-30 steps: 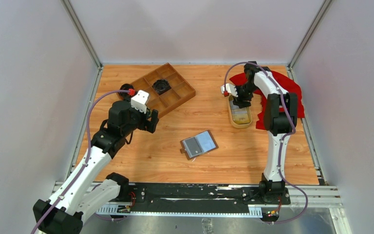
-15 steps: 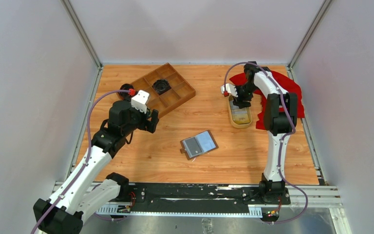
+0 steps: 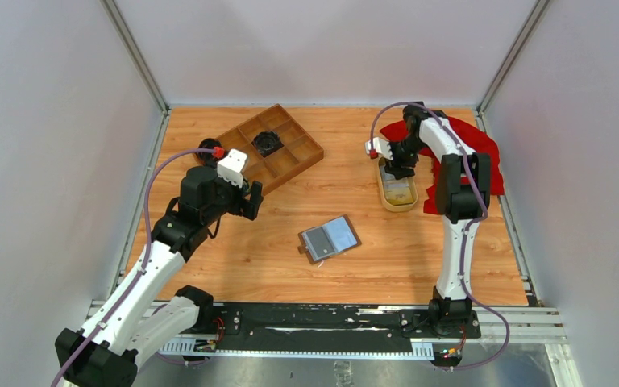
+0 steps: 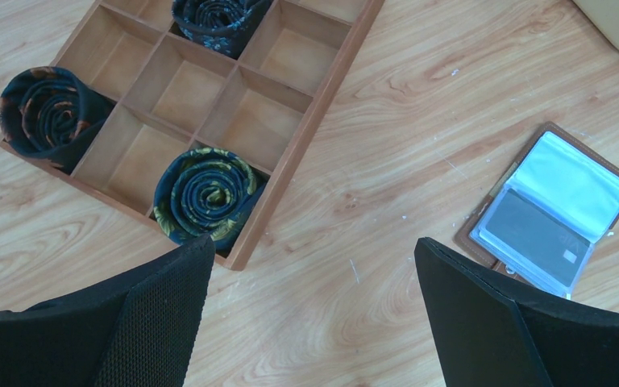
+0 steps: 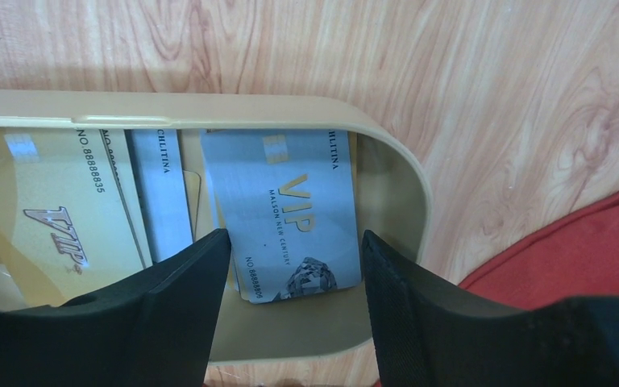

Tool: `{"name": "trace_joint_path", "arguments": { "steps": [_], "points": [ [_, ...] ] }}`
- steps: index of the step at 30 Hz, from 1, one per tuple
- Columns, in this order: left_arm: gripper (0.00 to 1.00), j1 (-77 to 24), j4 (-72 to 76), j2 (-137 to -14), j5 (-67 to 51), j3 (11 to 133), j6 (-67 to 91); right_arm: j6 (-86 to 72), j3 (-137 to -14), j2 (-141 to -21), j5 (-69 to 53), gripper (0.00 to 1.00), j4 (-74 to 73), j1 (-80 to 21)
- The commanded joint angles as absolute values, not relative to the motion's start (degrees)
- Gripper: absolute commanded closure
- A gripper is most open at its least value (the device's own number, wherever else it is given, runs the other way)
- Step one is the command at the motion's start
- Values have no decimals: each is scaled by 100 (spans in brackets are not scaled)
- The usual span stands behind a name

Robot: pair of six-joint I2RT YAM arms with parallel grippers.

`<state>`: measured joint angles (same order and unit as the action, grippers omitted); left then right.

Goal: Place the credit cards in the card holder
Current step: Pick up the credit card from the storage box.

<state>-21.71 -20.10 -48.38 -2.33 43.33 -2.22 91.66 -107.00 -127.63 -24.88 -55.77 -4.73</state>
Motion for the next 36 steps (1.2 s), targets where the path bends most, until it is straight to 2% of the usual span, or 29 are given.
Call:
{"name": "trace_joint_path", "arguments": {
  "steps": [1,36],
  "points": [
    [0,-2140,-2027,-4851,-211,4348,-290,8923,-10954,-12959,-2418,36,-5684,-497],
    [0,-2146,-2034,-4838,-237,4342,-298,8728,-11187,-12777,-2461,40,-5620,-444]
  ]
}}
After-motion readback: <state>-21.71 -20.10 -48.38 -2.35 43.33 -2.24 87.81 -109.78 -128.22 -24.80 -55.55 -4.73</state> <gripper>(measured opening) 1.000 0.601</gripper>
